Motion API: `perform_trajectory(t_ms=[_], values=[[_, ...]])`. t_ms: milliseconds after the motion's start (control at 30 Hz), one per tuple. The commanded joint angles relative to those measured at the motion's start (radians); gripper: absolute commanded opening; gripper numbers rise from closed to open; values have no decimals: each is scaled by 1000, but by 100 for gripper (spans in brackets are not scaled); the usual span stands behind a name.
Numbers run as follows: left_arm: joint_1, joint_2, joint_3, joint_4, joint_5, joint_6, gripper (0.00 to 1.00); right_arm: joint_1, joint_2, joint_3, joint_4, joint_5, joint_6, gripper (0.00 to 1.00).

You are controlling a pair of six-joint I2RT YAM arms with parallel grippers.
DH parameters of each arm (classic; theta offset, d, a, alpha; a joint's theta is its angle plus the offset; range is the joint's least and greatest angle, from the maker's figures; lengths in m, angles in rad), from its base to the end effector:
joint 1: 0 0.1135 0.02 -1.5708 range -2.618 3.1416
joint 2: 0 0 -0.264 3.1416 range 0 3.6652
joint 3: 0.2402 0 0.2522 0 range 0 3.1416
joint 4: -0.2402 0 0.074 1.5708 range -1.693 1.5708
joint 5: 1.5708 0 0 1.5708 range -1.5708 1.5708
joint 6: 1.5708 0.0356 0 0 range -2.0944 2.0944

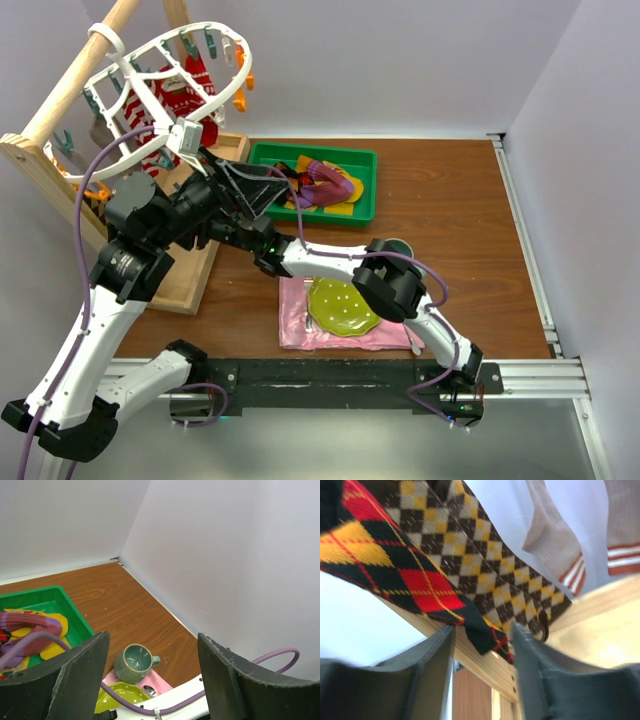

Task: Remove the socks clipped to the hanger
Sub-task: Remove the sock from the hanger.

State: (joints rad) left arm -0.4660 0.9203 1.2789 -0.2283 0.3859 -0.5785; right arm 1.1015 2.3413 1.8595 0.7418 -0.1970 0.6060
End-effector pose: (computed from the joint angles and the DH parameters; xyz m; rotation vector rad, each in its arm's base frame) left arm 0.1499 -0.0904 0.4796 0.2517 1.5320 -1.1181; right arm 0.2443 0.4973 0.2706 -0.5489 1.3920 1.5515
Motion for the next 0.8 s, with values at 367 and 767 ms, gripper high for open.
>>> perform_trajectory(t_ms=[367,767], values=[[-2,-47,-26,15,10,19,76,-101,-336,-355,90,122,-60,0],[-2,-90,-39,-11,-4,17,76,-222,-461,-401,-51,130,-156,0]])
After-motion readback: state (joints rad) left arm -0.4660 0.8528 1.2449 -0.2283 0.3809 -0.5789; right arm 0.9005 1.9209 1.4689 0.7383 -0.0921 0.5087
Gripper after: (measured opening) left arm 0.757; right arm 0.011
